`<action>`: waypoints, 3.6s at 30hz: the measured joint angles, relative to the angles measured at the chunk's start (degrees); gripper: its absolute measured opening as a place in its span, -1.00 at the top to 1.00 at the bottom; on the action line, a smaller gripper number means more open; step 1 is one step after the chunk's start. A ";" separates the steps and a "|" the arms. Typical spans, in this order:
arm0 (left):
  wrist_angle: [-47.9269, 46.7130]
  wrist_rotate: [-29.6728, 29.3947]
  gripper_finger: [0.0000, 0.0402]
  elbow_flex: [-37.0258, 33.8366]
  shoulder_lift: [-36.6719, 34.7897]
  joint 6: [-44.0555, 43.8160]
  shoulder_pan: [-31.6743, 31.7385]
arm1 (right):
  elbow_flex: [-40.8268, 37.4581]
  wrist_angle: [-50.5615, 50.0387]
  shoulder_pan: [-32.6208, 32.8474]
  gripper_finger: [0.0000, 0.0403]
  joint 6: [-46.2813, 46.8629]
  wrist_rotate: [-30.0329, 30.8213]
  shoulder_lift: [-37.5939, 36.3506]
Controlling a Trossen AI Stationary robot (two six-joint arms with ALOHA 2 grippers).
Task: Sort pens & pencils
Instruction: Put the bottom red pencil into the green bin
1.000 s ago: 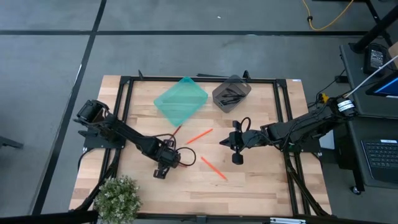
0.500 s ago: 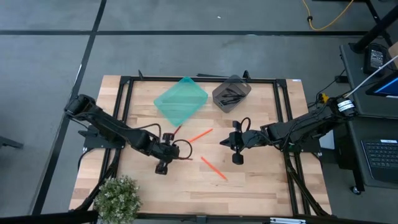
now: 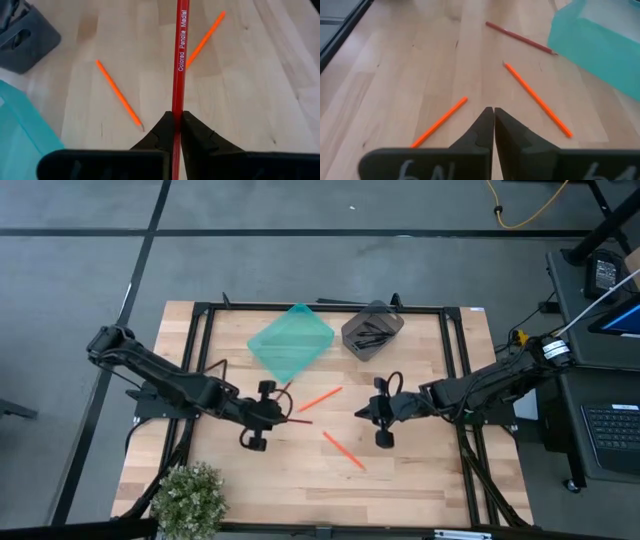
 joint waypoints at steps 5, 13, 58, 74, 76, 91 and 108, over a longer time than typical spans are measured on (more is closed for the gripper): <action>6.80 0.06 0.93 -6.72 -4.12 0.25 2.09 | 0.00 0.02 0.43 0.92 -0.01 0.02 0.00; 19.17 2.18 0.93 -15.91 -11.17 4.58 6.01 | 0.00 0.09 0.41 0.92 -0.17 0.04 0.02; 38.60 -10.99 0.93 -24.60 -13.08 9.23 29.05 | 0.00 -0.92 0.37 0.92 -0.41 0.22 0.02; 26.37 -3.80 0.93 -20.57 -12.62 6.28 36.63 | 0.00 -1.17 0.33 0.92 -0.41 2.03 0.02; 26.23 -2.47 0.93 -20.21 -12.64 6.27 38.13 | 0.00 -1.31 0.35 0.92 -0.41 2.03 0.02; 21.35 8.07 0.93 -18.10 -12.13 6.22 46.13 | 0.02 -1.29 0.03 0.92 -1.83 2.16 0.02; 3.26 13.82 0.93 3.19 11.79 10.72 49.85 | 0.04 -2.01 -2.41 0.92 -2.77 1.99 0.02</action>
